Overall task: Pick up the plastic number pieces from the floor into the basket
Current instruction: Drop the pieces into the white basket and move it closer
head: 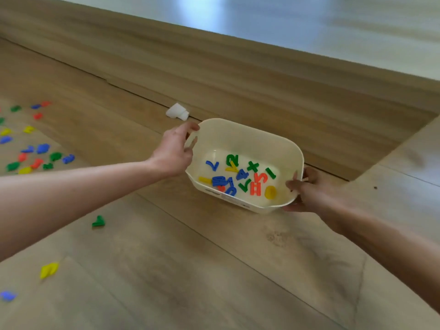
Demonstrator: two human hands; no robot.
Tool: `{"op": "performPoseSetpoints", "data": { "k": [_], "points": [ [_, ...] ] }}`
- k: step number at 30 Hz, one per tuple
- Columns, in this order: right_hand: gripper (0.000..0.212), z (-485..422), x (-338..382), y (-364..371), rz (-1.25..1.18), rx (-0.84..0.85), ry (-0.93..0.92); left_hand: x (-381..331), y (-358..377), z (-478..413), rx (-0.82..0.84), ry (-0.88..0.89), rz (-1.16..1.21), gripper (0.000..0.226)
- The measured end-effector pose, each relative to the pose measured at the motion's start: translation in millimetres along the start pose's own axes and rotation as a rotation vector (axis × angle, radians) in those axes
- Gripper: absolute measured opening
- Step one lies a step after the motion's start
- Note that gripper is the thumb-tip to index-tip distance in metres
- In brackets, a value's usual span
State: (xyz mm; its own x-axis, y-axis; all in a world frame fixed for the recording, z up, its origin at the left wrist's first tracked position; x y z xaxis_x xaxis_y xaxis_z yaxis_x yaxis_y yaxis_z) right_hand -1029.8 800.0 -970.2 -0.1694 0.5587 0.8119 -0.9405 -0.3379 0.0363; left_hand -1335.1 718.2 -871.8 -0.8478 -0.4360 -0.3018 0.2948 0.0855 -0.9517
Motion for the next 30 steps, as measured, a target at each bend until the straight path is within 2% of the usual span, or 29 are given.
{"op": "performPoseSetpoints", "data": {
  "k": [7,11,18,21,24,30],
  "points": [
    [0.026,-50,30,129,0.080,0.040,0.000,122,-34,-36,-0.139,-0.177,0.130,0.037],
    [0.030,-70,53,204,0.165,0.080,-0.021,191,-59,-62,-0.182,-0.249,0.158,0.036],
    [0.021,-72,116,344,0.332,0.213,-0.038,307,-115,-70,-0.150,-0.369,0.222,0.040],
    [0.024,-70,146,397,0.356,0.265,-0.024,349,-150,-63,-0.141,-0.446,0.320,0.039],
    [0.010,-74,170,441,0.375,0.332,-0.050,383,-180,-63,-0.129,-0.536,0.409,0.037],
    [0.021,-109,184,526,0.450,0.440,-0.059,443,-189,-84,-0.112,-0.675,0.415,0.036]
  ]
}}
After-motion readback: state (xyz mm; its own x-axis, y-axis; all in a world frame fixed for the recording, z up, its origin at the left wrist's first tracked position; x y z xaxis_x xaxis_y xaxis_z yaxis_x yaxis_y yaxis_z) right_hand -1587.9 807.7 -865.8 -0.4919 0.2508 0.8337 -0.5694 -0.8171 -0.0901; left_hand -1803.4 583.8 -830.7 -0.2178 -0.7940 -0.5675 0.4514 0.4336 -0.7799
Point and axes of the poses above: each hand's wrist, its own z-axis away from the middle knuckle, its own y-axis out of the palm, x = y × z, the point moved 9 cm from there along -z, towards the middle knuckle, and after that the axes turned 15 degrees about -z, right-handed, at the moved point
